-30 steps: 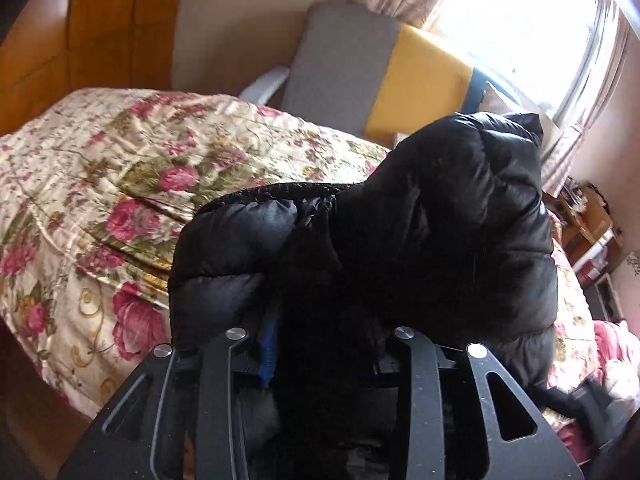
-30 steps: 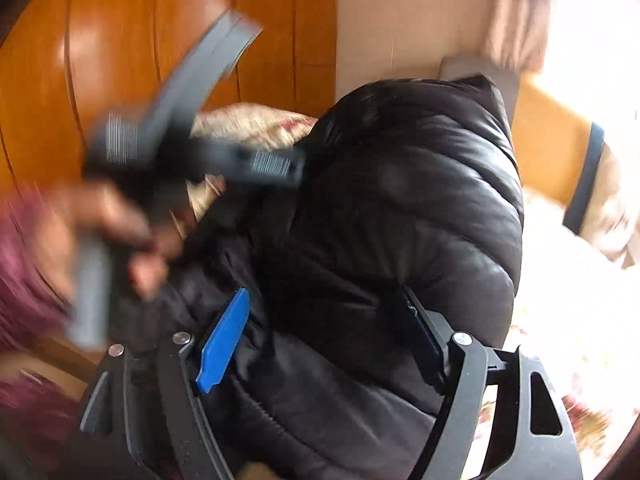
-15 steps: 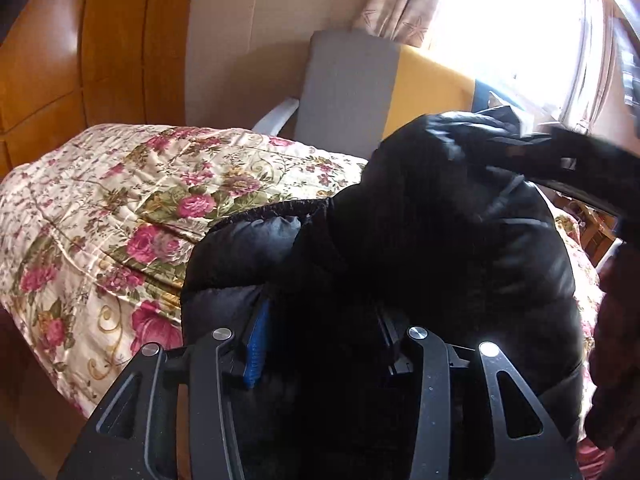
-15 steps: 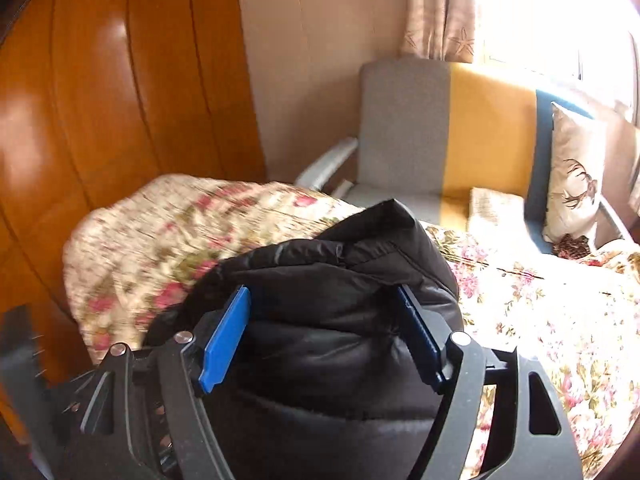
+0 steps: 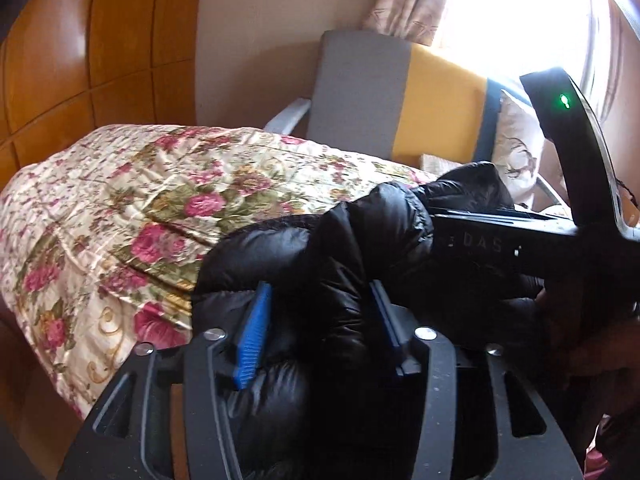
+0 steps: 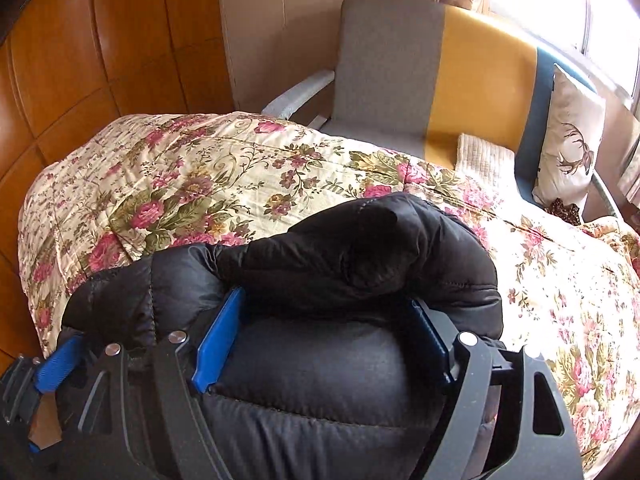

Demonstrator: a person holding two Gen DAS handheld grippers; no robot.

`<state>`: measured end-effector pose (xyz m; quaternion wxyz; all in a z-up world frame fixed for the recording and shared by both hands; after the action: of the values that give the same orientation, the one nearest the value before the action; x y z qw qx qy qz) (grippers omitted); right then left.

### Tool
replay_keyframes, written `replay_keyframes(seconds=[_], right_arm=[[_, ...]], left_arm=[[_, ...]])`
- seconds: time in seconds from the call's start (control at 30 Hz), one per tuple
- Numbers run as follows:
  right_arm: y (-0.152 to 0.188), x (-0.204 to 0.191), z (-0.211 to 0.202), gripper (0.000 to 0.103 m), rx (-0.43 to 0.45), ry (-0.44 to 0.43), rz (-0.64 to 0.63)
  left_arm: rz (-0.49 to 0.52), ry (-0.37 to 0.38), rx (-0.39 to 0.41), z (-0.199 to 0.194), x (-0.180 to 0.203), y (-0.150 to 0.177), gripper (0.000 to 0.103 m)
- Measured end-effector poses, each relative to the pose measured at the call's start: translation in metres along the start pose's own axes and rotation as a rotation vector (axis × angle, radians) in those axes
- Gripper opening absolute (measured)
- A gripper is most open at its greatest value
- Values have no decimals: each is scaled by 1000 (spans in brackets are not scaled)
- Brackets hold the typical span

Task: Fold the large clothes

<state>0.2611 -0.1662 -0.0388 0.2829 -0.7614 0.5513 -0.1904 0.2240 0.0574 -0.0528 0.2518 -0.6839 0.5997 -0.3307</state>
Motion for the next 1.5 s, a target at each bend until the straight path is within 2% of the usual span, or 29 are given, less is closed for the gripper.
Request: replay_keyframes(seconds=[0.13, 0.23, 0.63, 0.77, 0.83, 0.9, 0.97, 1.1, 1.2, 1.33, 1.5], right_arm=[[1, 3, -1, 79, -3, 4, -1], [2, 2, 1, 79, -6, 13, -4], [2, -4, -1, 79, -10, 54, -28], [-1, -5, -4, 80, -26, 40, -27], [-4, -6, -10, 83, -28, 20, -22], [-9, -4, -22, 86, -15, -42, 10], [-13, 2, -42, 95, 16, -114, 55], [-3, 31, -85, 101, 102, -158, 109], [27, 54, -97, 101, 79, -237, 143], [81, 76, -80, 101, -18, -294, 219], [118, 79, -58, 101, -33, -583, 425]], left_arm=[[-24, -39, 8, -7, -9, 0, 70], [-33, -58, 11, -13, -13, 1, 78], [35, -96, -17, -25, -11, 13, 83], [44, -90, -39, -17, -12, 19, 84], [72, -104, -40, -13, -12, 23, 89], [72, -91, -48, -9, -13, 26, 89], [69, -82, -55, -6, -16, 27, 90], [65, -57, -60, -3, -19, 27, 90], [71, -41, -58, -2, -19, 27, 91], [72, -15, -63, 1, -20, 27, 93], [74, -2, -65, 2, -19, 27, 93]])
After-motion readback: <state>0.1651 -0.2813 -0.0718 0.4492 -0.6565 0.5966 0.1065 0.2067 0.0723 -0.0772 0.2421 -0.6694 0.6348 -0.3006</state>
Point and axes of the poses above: each gripper's, at about its wrist camera, not at the fingertips, and z roughly the way its jaws point, x to its right, y to its underside, the point moved 7 cm from there along z, roughly the way its jaws point, and after that the axes turned 1 degree about -z, right-handed, at the moved point
